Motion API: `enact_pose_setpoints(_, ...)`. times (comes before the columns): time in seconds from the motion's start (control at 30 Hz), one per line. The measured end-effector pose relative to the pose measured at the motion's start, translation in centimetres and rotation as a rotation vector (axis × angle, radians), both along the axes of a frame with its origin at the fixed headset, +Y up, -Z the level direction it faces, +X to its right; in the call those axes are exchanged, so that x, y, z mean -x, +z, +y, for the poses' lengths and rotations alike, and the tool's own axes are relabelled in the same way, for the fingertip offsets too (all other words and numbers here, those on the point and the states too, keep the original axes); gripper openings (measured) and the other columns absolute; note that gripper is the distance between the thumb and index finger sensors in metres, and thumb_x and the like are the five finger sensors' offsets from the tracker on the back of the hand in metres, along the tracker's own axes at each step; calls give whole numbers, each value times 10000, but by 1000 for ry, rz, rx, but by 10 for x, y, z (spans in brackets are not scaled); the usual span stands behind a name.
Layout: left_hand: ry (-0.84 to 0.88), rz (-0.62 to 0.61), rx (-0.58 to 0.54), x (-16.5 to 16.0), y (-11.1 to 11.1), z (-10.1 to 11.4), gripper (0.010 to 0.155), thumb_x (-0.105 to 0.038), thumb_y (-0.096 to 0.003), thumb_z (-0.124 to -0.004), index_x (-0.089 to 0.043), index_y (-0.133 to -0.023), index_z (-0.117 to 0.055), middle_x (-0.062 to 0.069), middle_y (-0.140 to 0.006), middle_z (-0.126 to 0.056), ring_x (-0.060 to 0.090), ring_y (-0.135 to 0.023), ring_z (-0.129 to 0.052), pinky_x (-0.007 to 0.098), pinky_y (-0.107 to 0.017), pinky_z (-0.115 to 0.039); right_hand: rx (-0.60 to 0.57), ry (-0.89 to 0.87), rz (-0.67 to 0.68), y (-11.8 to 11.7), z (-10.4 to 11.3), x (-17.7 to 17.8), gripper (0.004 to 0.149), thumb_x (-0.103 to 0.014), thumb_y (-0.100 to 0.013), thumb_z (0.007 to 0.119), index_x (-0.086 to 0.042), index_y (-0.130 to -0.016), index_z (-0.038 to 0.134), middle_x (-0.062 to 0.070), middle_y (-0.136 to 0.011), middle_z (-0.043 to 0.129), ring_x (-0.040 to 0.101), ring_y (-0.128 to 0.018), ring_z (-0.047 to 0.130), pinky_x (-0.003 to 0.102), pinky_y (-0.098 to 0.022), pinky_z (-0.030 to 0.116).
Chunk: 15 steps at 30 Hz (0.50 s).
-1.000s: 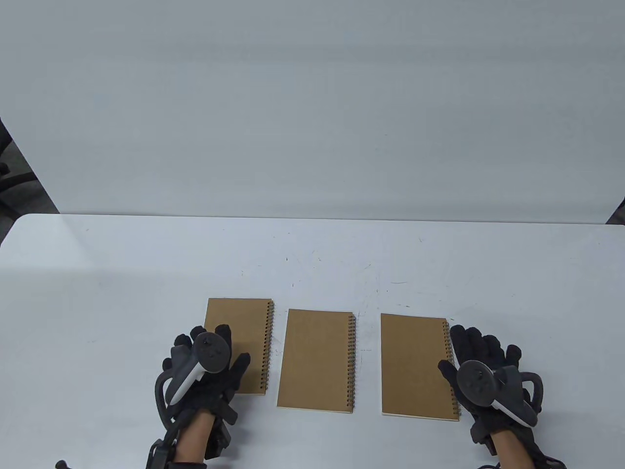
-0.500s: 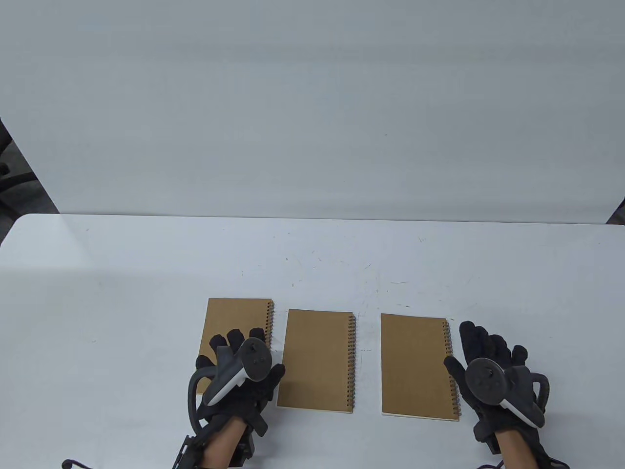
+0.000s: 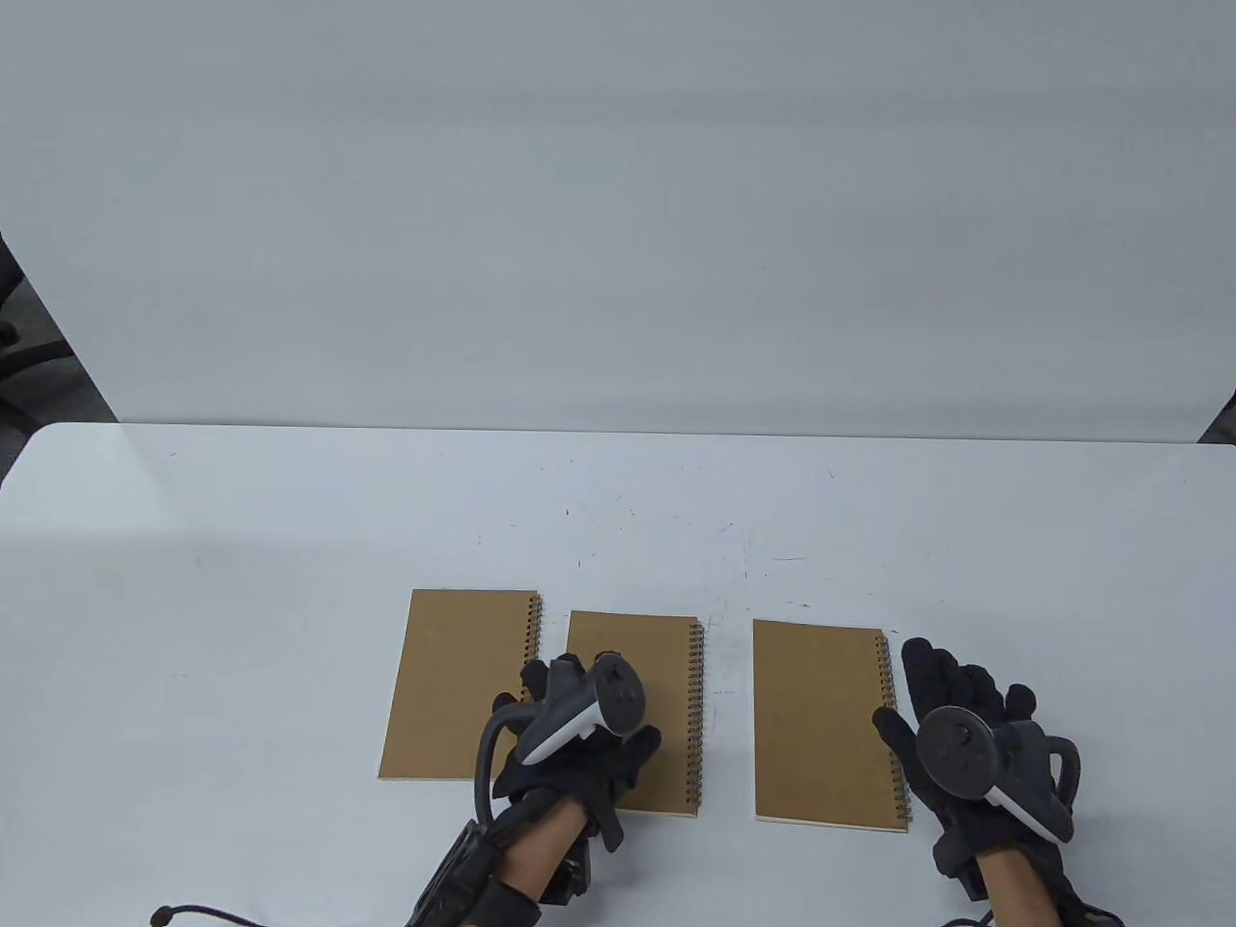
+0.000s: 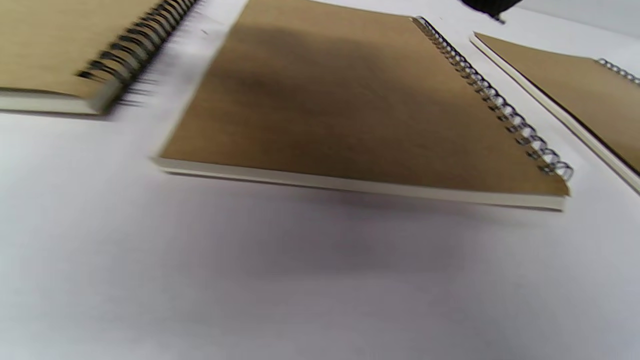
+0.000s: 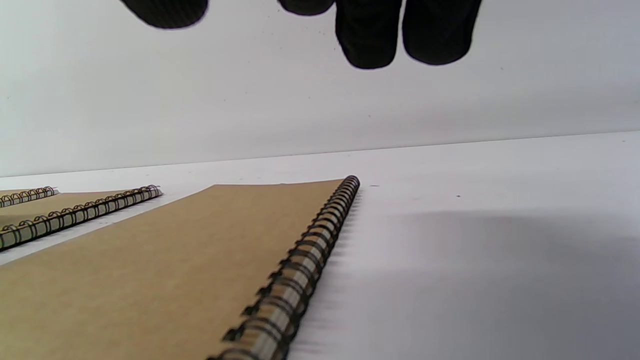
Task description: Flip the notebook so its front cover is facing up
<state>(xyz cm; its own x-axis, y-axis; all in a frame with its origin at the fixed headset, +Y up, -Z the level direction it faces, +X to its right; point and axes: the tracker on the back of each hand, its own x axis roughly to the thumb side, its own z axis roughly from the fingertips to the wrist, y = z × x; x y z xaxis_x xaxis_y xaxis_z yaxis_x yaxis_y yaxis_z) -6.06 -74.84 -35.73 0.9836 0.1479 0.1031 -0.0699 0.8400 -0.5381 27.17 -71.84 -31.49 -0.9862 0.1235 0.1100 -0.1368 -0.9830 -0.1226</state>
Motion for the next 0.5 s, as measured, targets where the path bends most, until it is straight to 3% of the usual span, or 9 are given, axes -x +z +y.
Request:
enact_pose_setpoints(0.33, -30, -11, 124, -52, -17, -23, 1026, -648, -584, -592, -103, -1035, 152, 405, -1083, 5, 711, -966, -63, 851, -612, -253, 15, -3, 11, 1, -2, 1, 739, -510, -557, 560, -70, -1117, 362, 281, -1138, 610, 574, -958, 621, 799, -594, 387)
enact_pose_setpoints(0.5, -108, -14, 142, -65, -22, -24, 1015, -573, -598, -641, -71, -1037, 126, 464, -1037, -34, 758, -925, -131, 827, -633, -361, 15, 1, 16, 1, -2, 3, 740, -509, -557, 560, -69, -1117, 362, 283, -1137, 611, 573, -958, 622, 799, -594, 387)
